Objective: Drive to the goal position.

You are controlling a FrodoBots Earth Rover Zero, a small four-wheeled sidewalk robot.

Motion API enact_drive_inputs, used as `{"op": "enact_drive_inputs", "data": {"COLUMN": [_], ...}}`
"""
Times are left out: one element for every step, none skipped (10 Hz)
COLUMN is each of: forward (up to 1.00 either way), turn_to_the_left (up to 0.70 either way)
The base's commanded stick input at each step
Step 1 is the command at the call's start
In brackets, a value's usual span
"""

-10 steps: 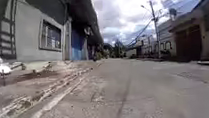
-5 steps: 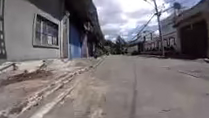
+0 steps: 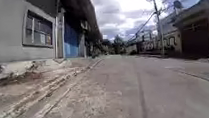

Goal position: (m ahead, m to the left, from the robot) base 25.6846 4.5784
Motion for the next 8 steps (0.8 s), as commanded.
{"op": "enact_drive_inputs", "data": {"forward": [0.85, 0.85, 0.85, 0.85, 0.85, 0.85, 0.85, 0.85], "turn_to_the_left": [-0.14, -0.04, 0.00, 0.00, 0.00, 0.00, 0.00, 0.00]}}
